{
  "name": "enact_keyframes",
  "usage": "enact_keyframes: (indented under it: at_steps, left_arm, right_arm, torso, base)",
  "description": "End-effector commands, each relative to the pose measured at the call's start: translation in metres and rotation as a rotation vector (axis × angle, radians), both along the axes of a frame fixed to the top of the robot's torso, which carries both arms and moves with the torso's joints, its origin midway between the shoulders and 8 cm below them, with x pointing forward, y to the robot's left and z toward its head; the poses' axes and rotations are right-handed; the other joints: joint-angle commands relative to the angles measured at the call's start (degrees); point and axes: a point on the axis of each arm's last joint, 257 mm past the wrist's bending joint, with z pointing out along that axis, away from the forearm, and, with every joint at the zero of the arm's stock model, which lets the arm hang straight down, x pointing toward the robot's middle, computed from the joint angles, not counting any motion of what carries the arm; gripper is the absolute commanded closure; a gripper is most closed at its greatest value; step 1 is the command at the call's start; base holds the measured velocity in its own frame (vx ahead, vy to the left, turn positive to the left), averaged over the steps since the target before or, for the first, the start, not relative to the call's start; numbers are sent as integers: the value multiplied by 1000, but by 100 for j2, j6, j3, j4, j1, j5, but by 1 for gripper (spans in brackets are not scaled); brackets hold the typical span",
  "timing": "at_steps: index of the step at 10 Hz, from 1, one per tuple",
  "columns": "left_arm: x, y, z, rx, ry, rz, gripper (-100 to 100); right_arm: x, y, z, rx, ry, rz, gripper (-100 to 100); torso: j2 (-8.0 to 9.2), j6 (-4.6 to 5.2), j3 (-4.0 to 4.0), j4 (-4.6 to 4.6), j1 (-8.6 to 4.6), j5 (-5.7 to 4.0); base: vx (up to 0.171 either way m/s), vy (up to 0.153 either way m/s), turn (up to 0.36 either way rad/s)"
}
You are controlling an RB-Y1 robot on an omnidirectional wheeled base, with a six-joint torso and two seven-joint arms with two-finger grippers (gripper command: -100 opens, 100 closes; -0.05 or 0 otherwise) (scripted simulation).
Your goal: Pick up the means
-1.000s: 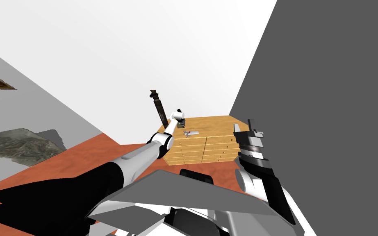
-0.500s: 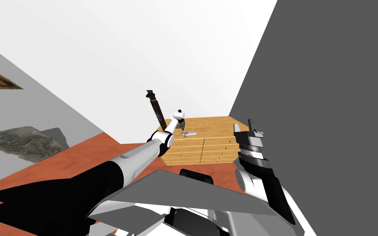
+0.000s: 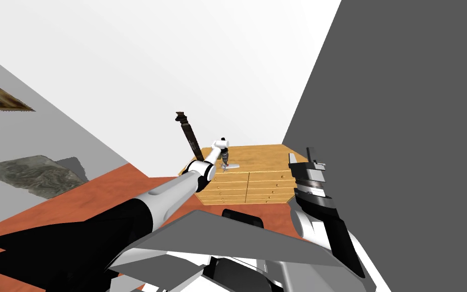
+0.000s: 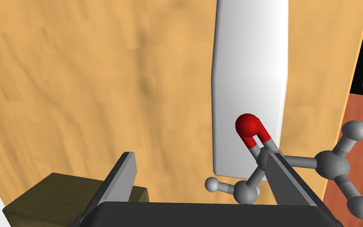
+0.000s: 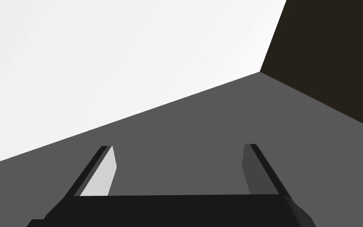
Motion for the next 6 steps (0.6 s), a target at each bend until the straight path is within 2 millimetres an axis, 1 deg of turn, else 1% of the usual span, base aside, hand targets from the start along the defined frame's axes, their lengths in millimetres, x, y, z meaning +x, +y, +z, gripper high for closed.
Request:
enact_keyframes:
  at_steps: [1,3,4,6]
  left_arm:
    - [-13,1,-10,1,61,13,-100]
    - [-35,2,-25,3,152,32,-100]
    - [-35,2,-25,3,152,32,-100]
    - [-51,3,-37,6,215,45,-100]
  right_arm:
    - [0,0,0,0,0,0,0]
    - [0,0,0,0,0,0,0]
    - [0,0,0,0,0,0,0]
    - [0,0,0,0,0,0,0]
  torso:
    - [0,0,0,0,0,0]
    - [-6,0,-3,-2,-10,-1]
    - [-12,0,-7,-3,-17,-3]
    - [0,-1,0,0,9,2]
  base:
    - [40,-82,30]
    - [66,-128,33]
    - [49,-83,19]
    - [32,-59,14]
